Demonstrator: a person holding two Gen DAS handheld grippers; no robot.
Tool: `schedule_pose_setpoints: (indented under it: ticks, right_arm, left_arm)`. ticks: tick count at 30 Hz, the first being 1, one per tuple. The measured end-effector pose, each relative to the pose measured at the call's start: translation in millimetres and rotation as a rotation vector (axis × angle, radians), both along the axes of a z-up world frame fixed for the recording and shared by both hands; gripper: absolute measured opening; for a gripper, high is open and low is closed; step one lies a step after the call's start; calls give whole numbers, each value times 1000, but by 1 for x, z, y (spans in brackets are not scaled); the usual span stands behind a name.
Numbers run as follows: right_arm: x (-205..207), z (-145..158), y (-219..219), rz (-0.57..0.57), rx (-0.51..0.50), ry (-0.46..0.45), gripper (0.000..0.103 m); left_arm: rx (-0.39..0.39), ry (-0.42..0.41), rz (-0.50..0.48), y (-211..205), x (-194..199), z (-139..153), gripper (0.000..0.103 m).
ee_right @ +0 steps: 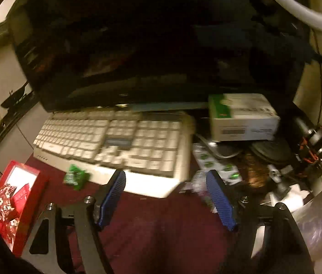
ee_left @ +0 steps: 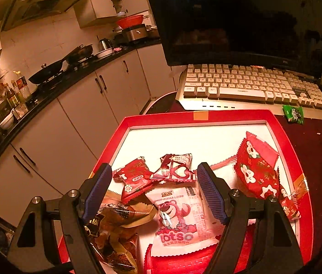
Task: Organize snacks
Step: 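Move the right gripper to the purple seaweed packet and grasp it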
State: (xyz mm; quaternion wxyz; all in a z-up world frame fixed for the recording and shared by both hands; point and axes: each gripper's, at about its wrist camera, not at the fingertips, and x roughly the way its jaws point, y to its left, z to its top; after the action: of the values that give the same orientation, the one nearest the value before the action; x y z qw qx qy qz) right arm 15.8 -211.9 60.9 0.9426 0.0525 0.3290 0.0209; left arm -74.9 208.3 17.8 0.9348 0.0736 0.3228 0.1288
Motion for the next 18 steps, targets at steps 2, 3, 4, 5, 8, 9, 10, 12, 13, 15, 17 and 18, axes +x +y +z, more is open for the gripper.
schedule_pose_setpoints:
  ticks: [2,3,4,5,8,9,10,12,13,15,17,18]
  right_arm:
    - [5,-7,-13,-19,-4,11,75]
    - [7,-10,-18,-23,3,14,75]
    - [9,-13,-23,-28,16,16,75]
    - [13,-16,-28,-40,37,15,75]
    - [24,-25,-37,-83,87,20,75]
    - [28,-29,-40,-79,98,30,75]
    - [32,-34,-44,-70,117,38,75]
    - [36,-41,-48,-53,151,55,75]
    - [37,-43,-49,-46,168,61,76]
    - [38,-46,-50,-19,208,63,76]
    - [36,-47,-49,74,310,94,76]
    - [33,-46,-46,119,345,107,76]
  left_arm:
    - [3,11,1,0,1,-1,77]
    - [5,14,2,0,1,-1,77]
    - [8,17,6,0,2,-2,77]
    - [15,21,10,0,3,-2,77]
    - [26,24,19,-1,4,-3,77]
    - [30,24,21,-2,4,-3,77]
    - [35,24,24,-3,5,-2,77]
    - [44,27,30,-4,5,-3,77]
    - [50,29,33,-5,5,-3,77]
    - [53,31,33,-4,5,-3,77]
    - [50,38,40,-2,4,-4,77]
    - [43,41,47,-1,4,-4,77]
